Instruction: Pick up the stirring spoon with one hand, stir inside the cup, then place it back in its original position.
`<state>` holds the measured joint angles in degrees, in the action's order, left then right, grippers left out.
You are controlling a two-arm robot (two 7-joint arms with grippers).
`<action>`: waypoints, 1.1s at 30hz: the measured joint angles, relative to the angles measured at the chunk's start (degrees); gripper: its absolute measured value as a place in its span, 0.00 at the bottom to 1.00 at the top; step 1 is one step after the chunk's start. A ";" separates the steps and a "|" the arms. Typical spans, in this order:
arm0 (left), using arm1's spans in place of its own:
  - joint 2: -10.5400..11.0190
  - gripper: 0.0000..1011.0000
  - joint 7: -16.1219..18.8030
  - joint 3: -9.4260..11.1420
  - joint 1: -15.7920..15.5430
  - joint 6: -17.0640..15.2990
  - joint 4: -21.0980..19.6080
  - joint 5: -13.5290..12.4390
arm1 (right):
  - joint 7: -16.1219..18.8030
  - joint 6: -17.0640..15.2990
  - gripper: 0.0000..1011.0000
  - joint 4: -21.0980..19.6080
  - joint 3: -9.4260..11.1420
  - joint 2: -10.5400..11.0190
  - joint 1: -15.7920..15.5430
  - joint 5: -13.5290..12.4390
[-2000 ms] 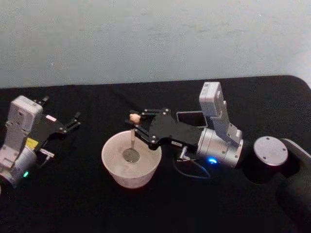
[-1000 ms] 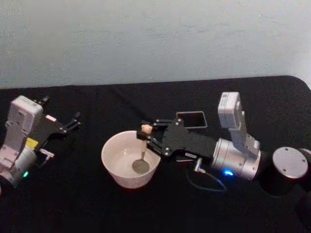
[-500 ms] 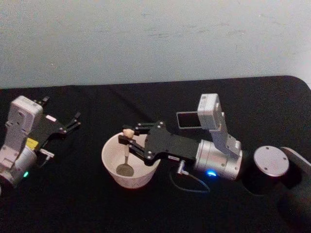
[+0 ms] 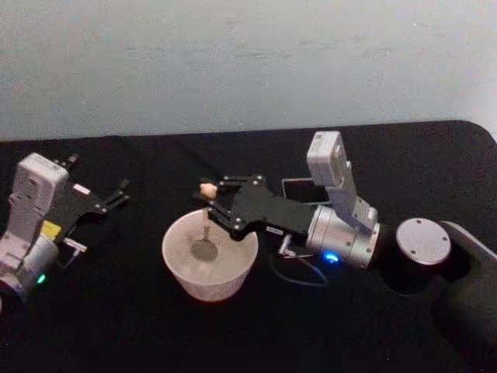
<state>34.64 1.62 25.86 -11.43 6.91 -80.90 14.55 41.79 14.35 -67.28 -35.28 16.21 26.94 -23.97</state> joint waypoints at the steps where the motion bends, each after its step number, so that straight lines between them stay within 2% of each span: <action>1: 0.00 0.99 0.00 0.00 0.00 0.00 0.00 0.00 | -0.13 0.02 0.21 0.16 0.16 0.00 0.06 0.01; 14: 0.00 0.99 0.00 0.00 0.00 0.00 0.00 0.00 | -0.68 -0.04 0.21 -0.29 2.03 0.78 -0.54 -0.22; 22: 0.00 0.99 0.00 0.00 0.00 0.00 0.00 0.00 | -0.50 -1.22 0.21 -4.27 3.07 2.24 -1.74 -1.52; 33: 0.00 0.99 0.00 0.00 0.00 0.00 0.00 0.00 | -1.93 -3.03 0.21 -11.96 5.58 5.86 -3.39 -3.52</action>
<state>34.64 1.62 25.86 -11.43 6.91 -80.90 14.55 39.86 11.32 -79.25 -29.70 22.07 23.55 -27.50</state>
